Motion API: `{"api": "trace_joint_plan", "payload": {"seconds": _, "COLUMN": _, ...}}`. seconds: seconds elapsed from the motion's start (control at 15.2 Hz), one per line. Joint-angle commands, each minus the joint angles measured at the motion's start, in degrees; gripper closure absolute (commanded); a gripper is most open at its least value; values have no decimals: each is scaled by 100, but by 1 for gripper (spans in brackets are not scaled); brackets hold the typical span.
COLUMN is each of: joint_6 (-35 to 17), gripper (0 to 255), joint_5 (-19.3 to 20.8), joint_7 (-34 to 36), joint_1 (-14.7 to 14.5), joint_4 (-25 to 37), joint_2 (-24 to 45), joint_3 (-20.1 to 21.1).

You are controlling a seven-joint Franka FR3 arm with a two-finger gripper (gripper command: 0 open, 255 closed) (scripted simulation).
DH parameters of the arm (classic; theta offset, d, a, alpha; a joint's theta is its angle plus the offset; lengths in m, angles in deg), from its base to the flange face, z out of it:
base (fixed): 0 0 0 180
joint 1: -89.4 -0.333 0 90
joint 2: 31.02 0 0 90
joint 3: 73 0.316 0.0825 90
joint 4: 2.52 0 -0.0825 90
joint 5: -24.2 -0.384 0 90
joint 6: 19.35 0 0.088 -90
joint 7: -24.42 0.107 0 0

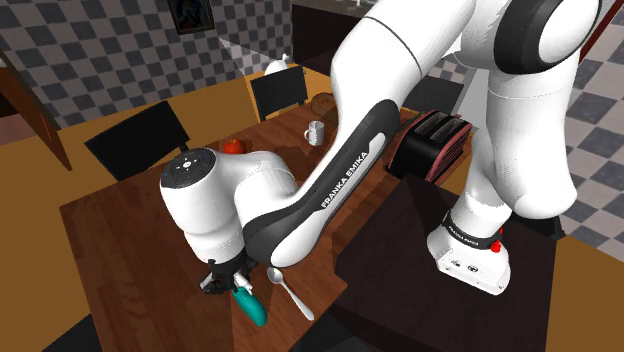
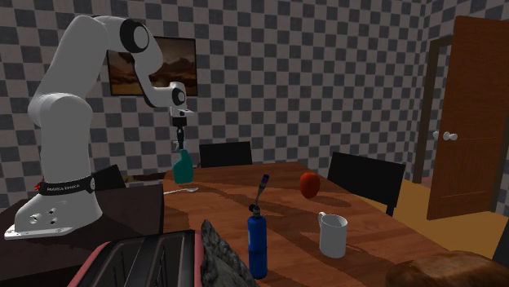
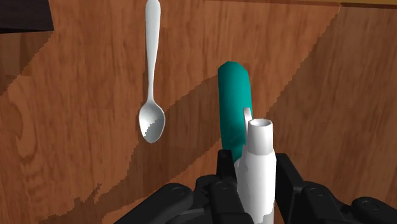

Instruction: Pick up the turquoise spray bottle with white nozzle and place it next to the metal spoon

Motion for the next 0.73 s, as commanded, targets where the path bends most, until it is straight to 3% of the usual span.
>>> {"api": "trace_joint_plan", "payload": {"seconds": 0.0, "joint_6": -13, "gripper": 255, "joint_5": 7, "joint_7": 2, "joint_1": -1, "joint_4": 2, "joint_2": 11, "joint_3": -4}}
{"api": "trace_joint_plan", "payload": {"seconds": 0.26, "joint_6": -13, "gripper": 255, "joint_5": 6, "joint_7": 2, "joint_1": -1, "joint_4": 2, "joint_2": 11, "joint_3": -4}}
{"api": "trace_joint_plan", "payload": {"seconds": 0.33, "joint_6": -13, "gripper": 0, "joint_5": 7, "joint_7": 2, "joint_1": -1, "joint_4": 1, "joint_2": 11, "joint_3": -4}}
{"api": "trace_joint_plan", "payload": {"seconds": 0.66, "joint_6": -13, "gripper": 0, "joint_5": 6, "joint_7": 2, "joint_1": -1, "joint_4": 2, "joint_2": 11, "joint_3": -4}}
